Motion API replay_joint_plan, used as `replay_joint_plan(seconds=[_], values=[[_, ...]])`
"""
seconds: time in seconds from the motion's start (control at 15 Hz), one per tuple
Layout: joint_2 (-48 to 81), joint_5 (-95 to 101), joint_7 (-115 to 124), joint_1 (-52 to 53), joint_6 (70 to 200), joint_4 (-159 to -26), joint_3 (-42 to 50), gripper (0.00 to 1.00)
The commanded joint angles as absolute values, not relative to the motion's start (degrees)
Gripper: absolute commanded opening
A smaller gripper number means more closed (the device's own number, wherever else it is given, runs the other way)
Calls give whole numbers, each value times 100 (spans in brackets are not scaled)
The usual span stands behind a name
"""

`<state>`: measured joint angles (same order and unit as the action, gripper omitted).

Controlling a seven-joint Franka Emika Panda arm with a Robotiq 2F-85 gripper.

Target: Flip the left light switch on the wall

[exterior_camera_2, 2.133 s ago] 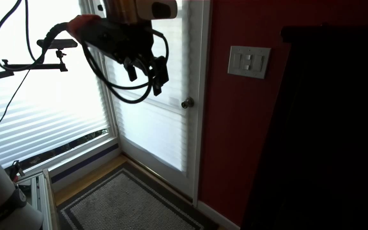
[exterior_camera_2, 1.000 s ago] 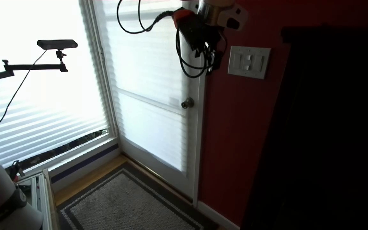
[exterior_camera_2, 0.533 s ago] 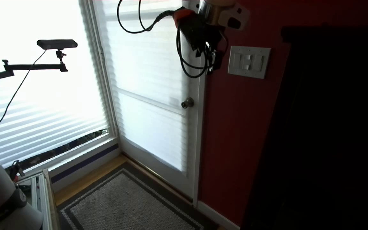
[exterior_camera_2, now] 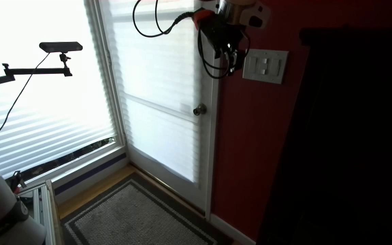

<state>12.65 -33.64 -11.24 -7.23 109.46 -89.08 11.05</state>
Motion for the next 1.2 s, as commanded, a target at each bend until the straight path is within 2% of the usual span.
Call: replay_joint_plan(seconds=[0.0,0.67,0.73,1.13], values=[[2076,-2742,-871,-980,10480,-7649,935,74],[3628,-2801,-814,-1394,10410,-5295,117,3],[3741,-2830,-773,-1418,10475,-5152,36,0],[4358,-3110,-706,-1292,10776,-4444,62,0]])
